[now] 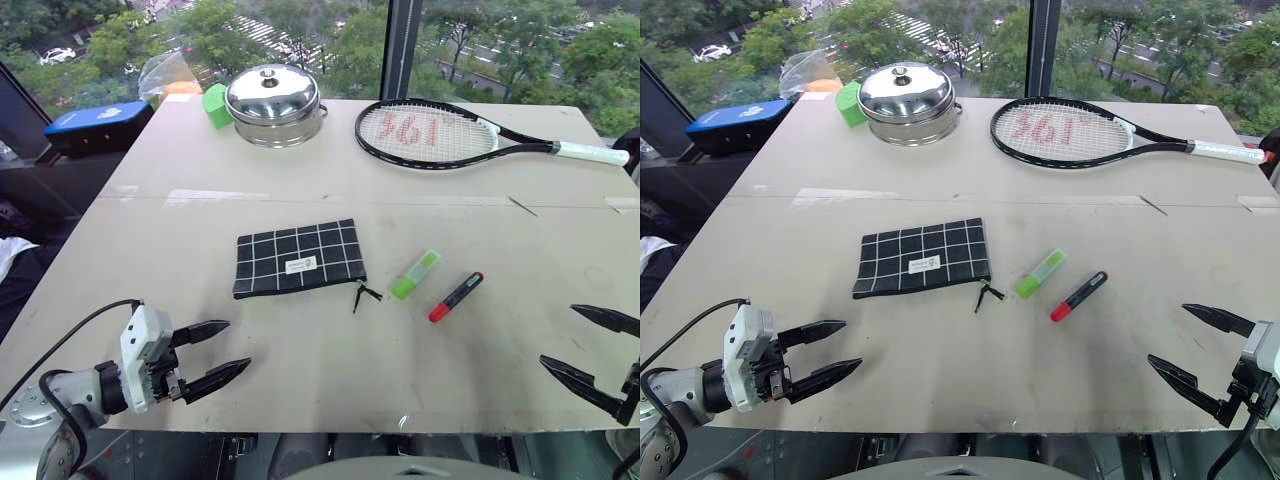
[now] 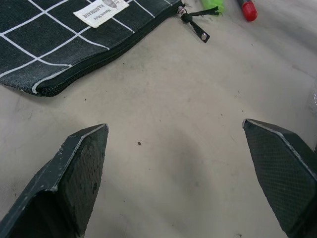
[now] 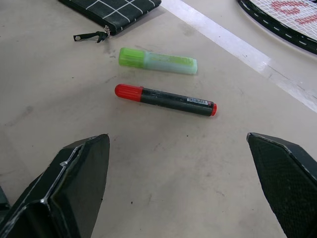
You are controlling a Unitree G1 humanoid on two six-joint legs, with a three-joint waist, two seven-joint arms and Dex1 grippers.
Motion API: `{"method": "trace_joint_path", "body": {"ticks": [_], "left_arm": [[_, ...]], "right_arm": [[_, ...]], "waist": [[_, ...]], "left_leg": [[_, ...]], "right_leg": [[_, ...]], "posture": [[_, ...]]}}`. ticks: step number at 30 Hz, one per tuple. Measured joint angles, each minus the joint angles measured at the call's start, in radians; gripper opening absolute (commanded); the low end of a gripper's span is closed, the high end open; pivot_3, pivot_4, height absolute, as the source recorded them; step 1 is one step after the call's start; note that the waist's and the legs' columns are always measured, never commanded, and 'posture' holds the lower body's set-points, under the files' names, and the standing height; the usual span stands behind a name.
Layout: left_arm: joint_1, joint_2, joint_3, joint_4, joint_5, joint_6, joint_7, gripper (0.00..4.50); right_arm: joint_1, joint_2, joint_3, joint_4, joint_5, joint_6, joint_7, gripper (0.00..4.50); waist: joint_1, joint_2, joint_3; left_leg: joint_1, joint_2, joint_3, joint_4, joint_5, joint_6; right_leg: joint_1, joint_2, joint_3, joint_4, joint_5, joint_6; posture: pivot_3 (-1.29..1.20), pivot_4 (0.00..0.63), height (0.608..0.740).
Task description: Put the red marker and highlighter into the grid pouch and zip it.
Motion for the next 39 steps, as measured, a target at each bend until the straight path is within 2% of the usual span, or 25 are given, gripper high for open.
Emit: {"method": "trace_joint_path", "body": {"ticks": [3,6,8,11,14,17,22,24,27,34,39], "left_arm": [[-0.029,-0.01,0.0,0.003,-0.014,0.031,0.031,4.42],[-0.161,-0.043,0.005,0.029,-0.088,0.148,0.161,4.42],[-0.196,-0.038,0.026,0.045,-0.095,0.156,0.193,4.42],[-0.189,0.006,0.037,0.105,0.012,0.022,0.163,4.42],[-0.208,0.07,0.025,0.314,0.207,-0.376,0.064,4.42],[-0.307,0.126,-0.017,0.579,0.365,-0.739,0.036,4.42],[-0.518,0.125,-0.156,0.851,0.52,-1.11,0.074,4.42],[-0.576,0.12,-0.195,0.903,0.55,-1.177,0.087,4.42],[-0.749,0.073,-0.3,1.038,0.635,-1.297,0.142,4.42],[-0.926,0.021,-0.428,1.199,0.718,-1.386,0.208,4.42],[-0.993,-0.018,-0.498,1.273,0.718,-1.393,0.178,2.34]], "right_arm": [[-0.012,0.01,0.007,0.0,0.004,-0.006,-0.004,4.5],[-0.079,0.04,0.094,-0.054,0.038,0.0,-0.033,4.5],[-0.094,0.047,0.143,-0.122,0.063,0.001,-0.041,4.5],[-0.104,0.046,0.208,-0.194,0.084,0.004,-0.048,4.5],[-0.129,0.026,0.266,-0.236,0.085,0.013,-0.057,4.5],[-0.152,0.018,0.301,-0.254,0.087,0.025,-0.074,4.5],[-0.17,0.009,0.325,-0.266,0.086,0.027,-0.097,4.5],[-0.172,0.007,0.328,-0.268,0.085,0.027,-0.103,4.5],[-0.179,0.006,0.33,-0.269,0.082,0.034,-0.125,4.5],[-0.189,0.005,0.356,-0.278,0.072,0.049,-0.168,4.5],[-0.184,0.007,0.382,-0.33,0.066,0.07,-0.224,4.5]], "waist": [[0.001,0.0,0.0],[0.004,0.0,0.0],[0.002,0.0,0.0],[-0.008,-0.001,-0.001],[-0.009,-0.001,-0.001],[-0.001,0.0,-0.001],[0.019,-0.002,-0.002],[0.019,-0.001,-0.003],[0.028,0.002,-0.008],[0.028,0.005,-0.012],[0.028,0.004,-0.013]], "left_leg": [[0.0,0.0,0.0,0.0,0.0,0.0],[0.0,0.001,-0.001,0.0,0.001,0.001],[0.0,0.001,-0.001,0.0,0.001,0.001],[0.0,0.0,0.0,-0.002,0.0,0.001],[0.0,-0.001,0.001,-0.002,0.0,0.002],[-0.001,-0.001,0.001,-0.001,0.0,0.002],[-0.003,-0.002,0.001,0.001,-0.001,0.003],[-0.003,-0.002,0.002,0.0,-0.001,0.004],[-0.002,-0.004,0.002,0.001,0.0,0.004],[0.0,-0.003,0.002,0.002,0.0,0.004],[0.0,-0.003,0.001,0.003,0.0,0.004]], "right_leg": [[0.0,0.0,0.0,0.0,0.0,0.0],[0.0,0.0,-0.001,0.001,0.0,0.0],[0.0,0.001,0.0,0.001,0.0,0.0],[0.0,0.005,0.0,0.0,0.002,-0.005],[-0.001,0.004,-0.001,-0.001,0.001,-0.006],[-0.001,0.0,-0.001,-0.001,0.001,-0.007],[-0.001,-0.006,-0.004,-0.001,0.001,-0.006],[0.0,-0.007,-0.004,-0.001,0.002,-0.006],[0.001,-0.002,-0.004,0.001,0.002,-0.006],[0.003,0.002,-0.004,0.003,0.001,-0.005],[0.003,0.002,-0.004,0.003,0.001,-0.004]], "posture": [[0.0,0.15,0.74],[0.0,0.15,0.74],[0.0,0.15,0.74],[0.0,0.15,0.74],[0.0,0.15,0.74],[0.0,0.15,0.74],[0.0,0.15,0.74],[0.0,0.15,0.74],[0.0,0.15,0.74],[0.0,0.15,0.74],[0.0,0.15,0.74]]}}
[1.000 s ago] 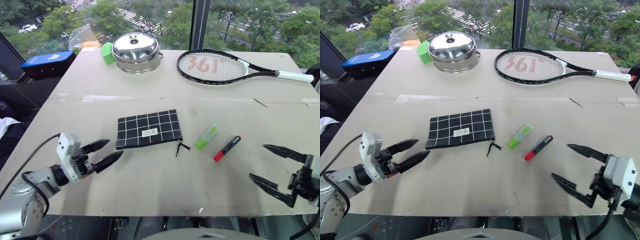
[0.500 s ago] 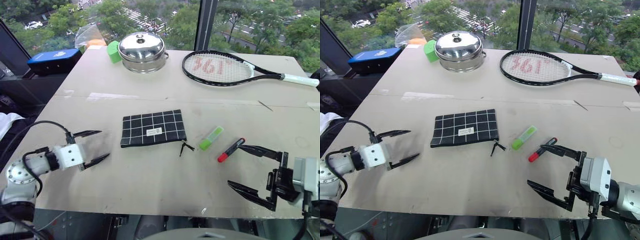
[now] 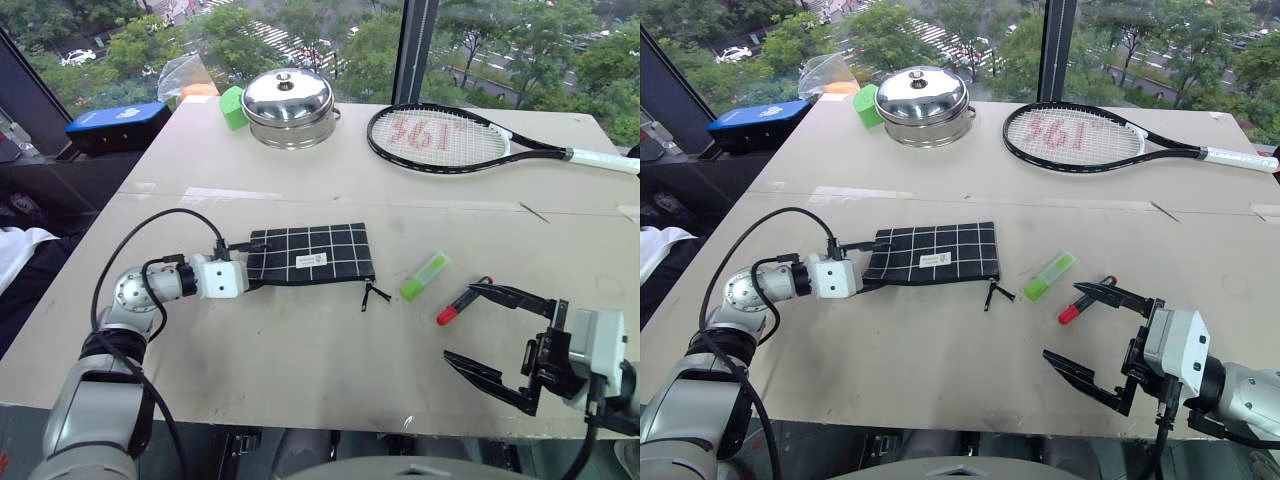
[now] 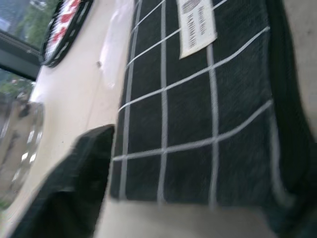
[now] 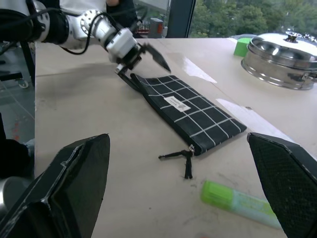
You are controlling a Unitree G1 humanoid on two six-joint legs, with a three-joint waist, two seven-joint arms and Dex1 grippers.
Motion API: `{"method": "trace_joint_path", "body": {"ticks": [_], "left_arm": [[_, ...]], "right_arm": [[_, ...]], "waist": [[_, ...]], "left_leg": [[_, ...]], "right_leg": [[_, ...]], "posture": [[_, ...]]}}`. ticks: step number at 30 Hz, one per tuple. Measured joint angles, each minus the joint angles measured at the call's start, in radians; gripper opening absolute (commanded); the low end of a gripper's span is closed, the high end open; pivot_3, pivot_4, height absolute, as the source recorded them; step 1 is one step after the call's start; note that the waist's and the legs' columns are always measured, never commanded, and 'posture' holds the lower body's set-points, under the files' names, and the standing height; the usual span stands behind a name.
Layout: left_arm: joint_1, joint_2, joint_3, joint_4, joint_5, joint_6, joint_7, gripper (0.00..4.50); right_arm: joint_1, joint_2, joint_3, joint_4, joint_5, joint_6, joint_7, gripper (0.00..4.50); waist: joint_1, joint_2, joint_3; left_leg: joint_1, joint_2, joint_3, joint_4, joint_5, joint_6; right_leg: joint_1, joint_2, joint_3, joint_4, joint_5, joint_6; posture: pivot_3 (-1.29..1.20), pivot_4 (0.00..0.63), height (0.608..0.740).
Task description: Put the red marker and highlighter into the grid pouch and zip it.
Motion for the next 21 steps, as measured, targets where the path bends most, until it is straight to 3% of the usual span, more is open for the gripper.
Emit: {"method": "trace_joint_path", "body": {"ticks": [5,6,12,16,19,21], "left_arm": [[-0.013,-0.009,-0.02,0.018,-0.055,0.034,-0.063,0.19],[-0.014,-0.009,-0.015,0.016,-0.079,0.061,-0.085,0.06],[0.079,-0.05,0.003,-0.194,-0.26,0.391,-0.207,0.06],[0.173,-0.058,0.003,-0.46,-0.329,0.667,-0.193,0.06],[0.208,-0.059,0.003,-0.6,-0.335,0.803,-0.154,0.06],[0.23,-0.067,0.007,-0.671,-0.334,0.876,-0.113,0.06]], "right_arm": [[-0.012,0.0,0.039,-0.03,-0.004,0.026,-0.05,4.5],[-0.021,0.0,0.051,-0.033,-0.003,0.039,-0.065,4.5],[-0.193,0.041,0.17,-0.034,-0.027,0.194,-0.261,4.5],[-0.397,0.043,0.288,0.007,-0.067,0.481,-0.467,4.5],[-0.525,0.115,0.314,0.104,-0.033,0.7,-0.576,4.5],[-0.619,0.218,0.307,0.171,0.0,0.85,-0.651,4.5]], "waist": [[-0.004,0.0,-0.001],[-0.01,0.0,-0.001],[-0.025,-0.002,0.0],[-0.035,-0.007,0.001],[-0.039,-0.008,0.002],[-0.042,-0.008,0.002]], "left_leg": [[0.0,0.0,0.0,0.0,0.0,0.0],[0.0,0.0,0.0,0.0,0.0,0.0],[-0.002,0.001,0.0,0.0,0.0,0.0],[-0.003,0.002,-0.001,0.0,0.0,0.0],[-0.003,0.001,-0.001,-0.001,0.0,0.0],[-0.003,0.002,-0.001,-0.001,0.0,0.0]], "right_leg": [[0.0,0.0,0.0,0.0,0.0,-0.001],[0.0,0.0,0.0,0.0,0.0,-0.001],[-0.001,0.001,0.001,0.0,0.0,-0.001],[-0.002,0.002,0.0,0.001,0.001,-0.001],[-0.002,0.002,0.001,0.001,0.001,-0.002],[-0.002,0.002,0.001,0.001,0.001,-0.001]], "posture": [[0.0,0.15,0.74],[0.0,0.15,0.74],[0.0,0.15,0.74],[0.0,0.15,0.74],[0.0,0.15,0.74],[0.0,0.15,0.74]]}}
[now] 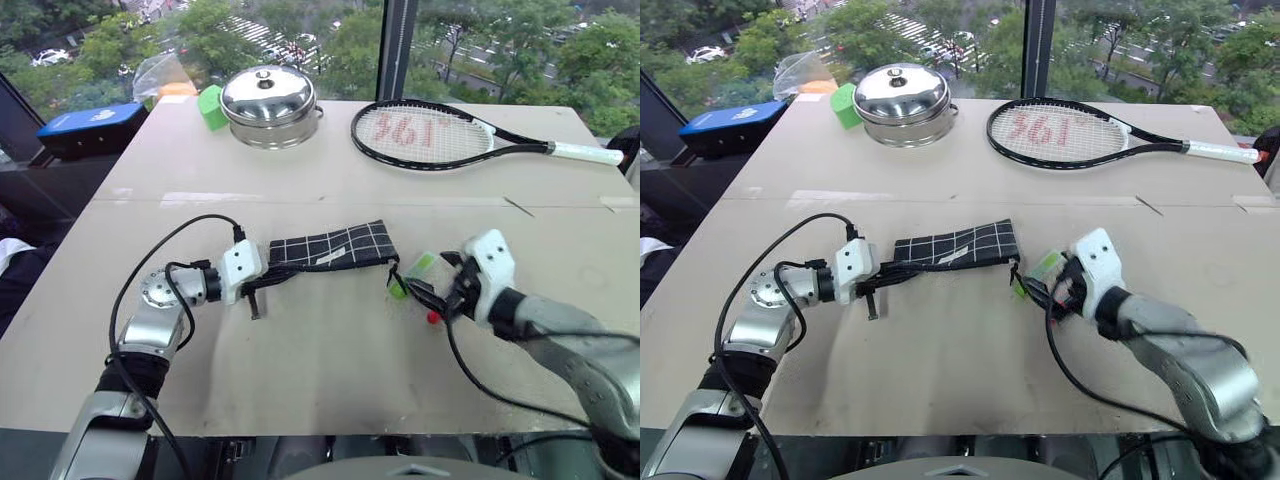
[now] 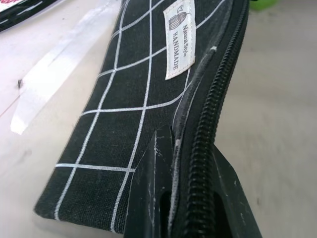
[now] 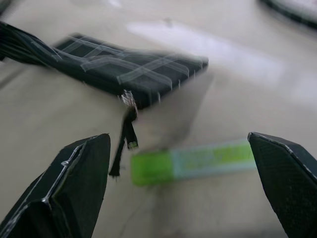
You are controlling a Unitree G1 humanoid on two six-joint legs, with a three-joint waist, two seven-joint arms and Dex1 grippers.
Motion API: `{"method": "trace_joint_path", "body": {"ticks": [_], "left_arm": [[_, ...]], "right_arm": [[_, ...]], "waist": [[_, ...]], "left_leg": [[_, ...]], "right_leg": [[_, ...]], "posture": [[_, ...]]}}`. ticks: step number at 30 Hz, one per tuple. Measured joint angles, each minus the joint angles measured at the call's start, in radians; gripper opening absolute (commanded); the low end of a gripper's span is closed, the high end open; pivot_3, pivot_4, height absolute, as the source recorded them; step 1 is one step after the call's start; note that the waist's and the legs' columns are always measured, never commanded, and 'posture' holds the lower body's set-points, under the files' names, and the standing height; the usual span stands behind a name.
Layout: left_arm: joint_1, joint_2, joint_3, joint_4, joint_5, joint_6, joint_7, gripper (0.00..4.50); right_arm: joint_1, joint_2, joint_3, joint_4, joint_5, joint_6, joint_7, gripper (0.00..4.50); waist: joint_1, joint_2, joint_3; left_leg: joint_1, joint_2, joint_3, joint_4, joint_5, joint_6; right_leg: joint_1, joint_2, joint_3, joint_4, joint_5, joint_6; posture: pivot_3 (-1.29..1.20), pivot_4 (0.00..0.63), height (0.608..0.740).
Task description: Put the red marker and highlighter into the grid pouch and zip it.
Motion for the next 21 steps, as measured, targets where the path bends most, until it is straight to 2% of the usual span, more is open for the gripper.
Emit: {"method": "trace_joint_path", "body": {"ticks": [1,5,10,11,12,15,18,19,20,21], "left_arm": [[0.005,-0.017,-0.004,-0.039,0.002,0.035,0.025,0.06],[0.024,-0.029,-0.007,-0.088,0.01,0.09,0.063,0.06],[0.04,-0.038,-0.007,-0.097,0.019,0.097,0.082,0.06],[0.042,-0.04,-0.009,-0.097,0.021,0.095,0.083,0.0],[0.044,-0.041,-0.01,-0.097,0.023,0.092,0.083,0.0],[0.053,-0.044,-0.01,-0.097,0.027,0.086,0.089,0.0],[0.054,-0.048,-0.012,-0.099,0.028,0.087,0.094,0.0],[0.054,-0.05,-0.012,-0.106,0.027,0.091,0.096,0.0],[0.054,-0.051,-0.012,-0.113,0.027,0.098,0.099,0.0],[0.054,-0.052,-0.013,-0.12,0.027,0.104,0.103,0.0]], "right_arm": [[-0.052,0.063,-0.012,0.044,0.023,0.088,-0.042,4.5],[-0.119,0.167,-0.043,0.119,0.051,0.231,-0.108,4.5],[-0.178,0.261,-0.082,0.162,0.064,0.261,-0.127,4.5],[-0.187,0.27,-0.084,0.17,0.063,0.26,-0.13,3.99],[-0.193,0.275,-0.086,0.177,0.059,0.26,-0.132,3.7],[-0.194,0.279,-0.088,0.197,0.055,0.259,-0.133,2.45],[-0.194,0.284,-0.09,0.197,0.057,0.26,-0.129,0.93],[-0.194,0.282,-0.091,0.197,0.058,0.262,-0.128,0.28],[-0.195,0.281,-0.091,0.197,0.058,0.263,-0.126,0.04],[-0.195,0.281,-0.091,0.196,0.058,0.263,-0.126,0.04]], "waist": [[0.0,0.001,0.0],[0.001,0.001,0.001],[-0.004,0.001,0.001],[-0.005,0.002,0.001],[-0.004,0.002,0.001],[-0.002,0.002,0.001],[-0.003,0.002,0.001],[-0.003,0.002,0.001],[-0.003,0.002,0.001],[-0.003,0.002,0.001]], "left_leg": [[0.0,0.0,0.0,0.0,0.0,0.0],[0.0,-0.001,0.0,-0.001,0.0,0.0],[0.0,-0.001,0.0,-0.001,0.0,0.0],[0.0,-0.001,0.0,-0.001,0.0,0.0],[0.0,-0.001,0.0,-0.001,0.0,0.0],[0.0,-0.001,0.0,-0.001,0.0,0.0],[0.0,-0.001,0.0,-0.001,0.0,0.0],[0.0,-0.001,0.0,-0.001,0.0,0.0],[0.0,-0.001,0.0,-0.001,0.0,0.0],[0.0,-0.001,0.0,-0.001,0.0,0.0]], "right_leg": [[0.0,0.0,0.0,0.0,0.0,0.0],[0.0,0.001,0.0,0.0,0.002,0.004],[0.0,0.001,0.0,0.0,0.002,0.004],[0.0,0.001,0.0,0.0,0.002,0.004],[0.0,0.001,0.0,0.0,0.002,0.004],[0.0,0.001,0.0,0.0,0.002,0.004],[0.0,0.001,0.0,0.0,0.002,0.004],[0.0,0.001,0.0,0.0,0.002,0.004],[0.0,0.001,0.0,0.0,0.002,0.004],[0.0,0.001,0.0,0.0,0.002,0.004]], "posture": [[0.0,0.15,0.74],[0.0,0.15,0.74],[0.0,0.15,0.74],[0.0,0.15,0.74],[0.0,0.15,0.74],[0.0,0.15,0.74],[0.0,0.15,0.74],[0.0,0.15,0.74],[0.0,0.15,0.74],[0.0,0.15,0.74]]}}
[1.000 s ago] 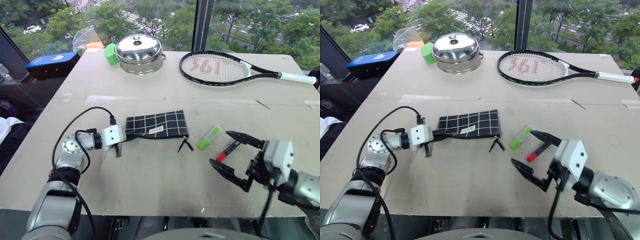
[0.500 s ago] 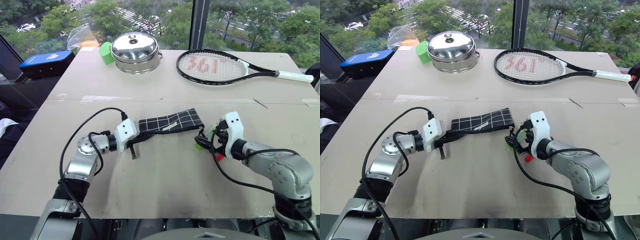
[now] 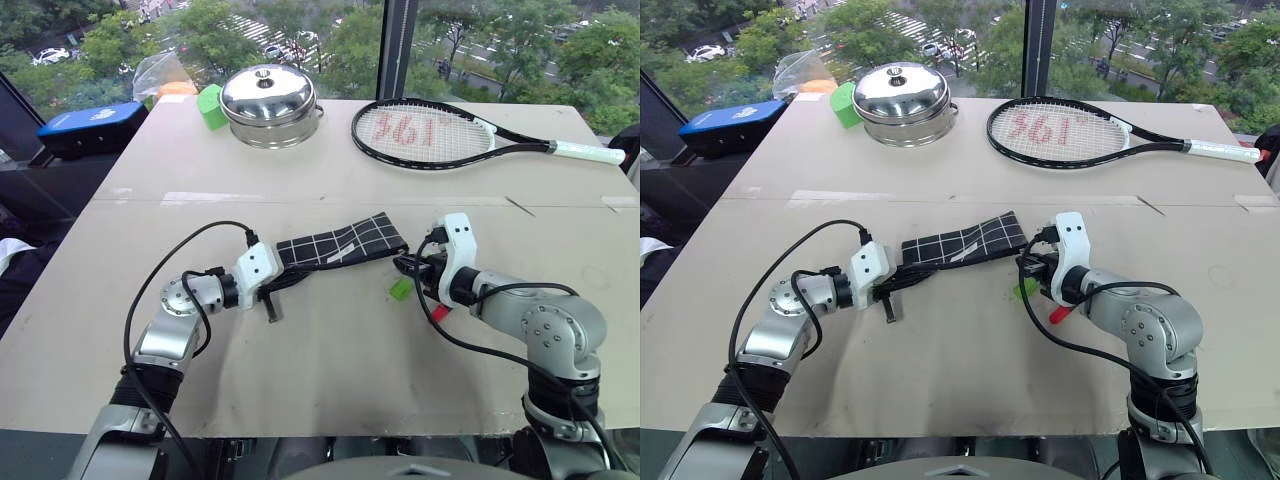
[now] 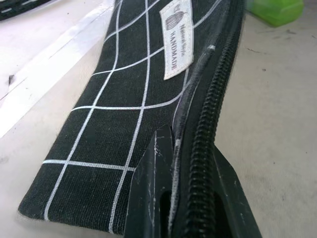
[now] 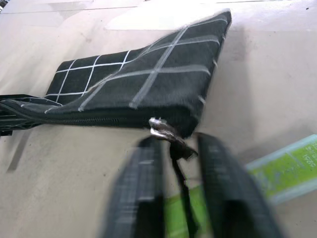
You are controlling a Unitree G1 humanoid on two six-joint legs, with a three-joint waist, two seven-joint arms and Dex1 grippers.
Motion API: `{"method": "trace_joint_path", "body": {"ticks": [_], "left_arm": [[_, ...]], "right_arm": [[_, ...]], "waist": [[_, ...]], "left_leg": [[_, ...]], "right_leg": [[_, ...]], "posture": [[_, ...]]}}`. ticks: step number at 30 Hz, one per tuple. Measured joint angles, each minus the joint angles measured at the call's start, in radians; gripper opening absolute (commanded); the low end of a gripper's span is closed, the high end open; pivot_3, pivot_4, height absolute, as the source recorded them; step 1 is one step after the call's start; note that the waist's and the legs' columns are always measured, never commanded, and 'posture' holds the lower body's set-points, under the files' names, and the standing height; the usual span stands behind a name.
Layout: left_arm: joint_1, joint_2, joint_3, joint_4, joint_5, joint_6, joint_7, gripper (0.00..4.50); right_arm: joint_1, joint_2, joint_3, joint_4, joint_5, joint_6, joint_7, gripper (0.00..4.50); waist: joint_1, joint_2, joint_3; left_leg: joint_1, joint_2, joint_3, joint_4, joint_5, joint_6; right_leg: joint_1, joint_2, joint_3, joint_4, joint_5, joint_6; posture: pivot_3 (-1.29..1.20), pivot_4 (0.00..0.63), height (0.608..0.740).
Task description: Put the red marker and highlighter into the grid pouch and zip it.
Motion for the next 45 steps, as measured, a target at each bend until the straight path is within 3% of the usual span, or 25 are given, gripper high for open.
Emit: {"method": "trace_joint_path", "body": {"ticks": [15,26,37,45], "left_arm": [[-0.044,-0.062,-0.014,-0.179,0.0,0.237,0.086,0.0],[-0.086,-0.079,-0.077,-0.211,0.062,0.258,0.11,0.0],[-0.112,-0.104,-0.098,-0.211,0.082,0.265,0.138,0.0],[-0.093,-0.021,-0.077,-0.211,0.077,0.227,0.084,0.0]], "right_arm": [[-0.063,0.012,0.043,-0.002,-0.025,0.002,-0.009,0.04],[-0.149,0.02,0.114,0.044,-0.05,0.016,0.018,0.04],[-0.251,-0.127,0.351,0.122,-0.134,-0.042,0.161,0.04],[-0.222,-0.176,0.294,0.125,-0.152,-0.059,0.199,0.04]], "waist": [[-0.004,0.001,0.001],[-0.011,0.001,0.001],[-0.022,0.001,0.001],[-0.022,0.001,0.001]], "left_leg": [[0.0,0.0,0.0,0.0,0.0,0.0],[0.0,-0.001,0.0,0.0,0.0,0.0],[0.0,-0.001,0.0,0.0,0.0,0.0],[0.0,0.0,0.0,0.0,0.0,0.0]], "right_leg": [[0.0,0.0,0.0,0.0,0.0,0.0],[0.0,0.0,0.0,0.0,0.0,0.0],[0.0,0.001,0.0,0.0,0.0,0.0],[0.0,0.0,0.0,-0.001,0.0,0.0]], "posture": [[0.0,0.15,0.74],[0.0,0.15,0.74],[0.0,0.15,0.74],[0.0,0.15,0.74]]}}
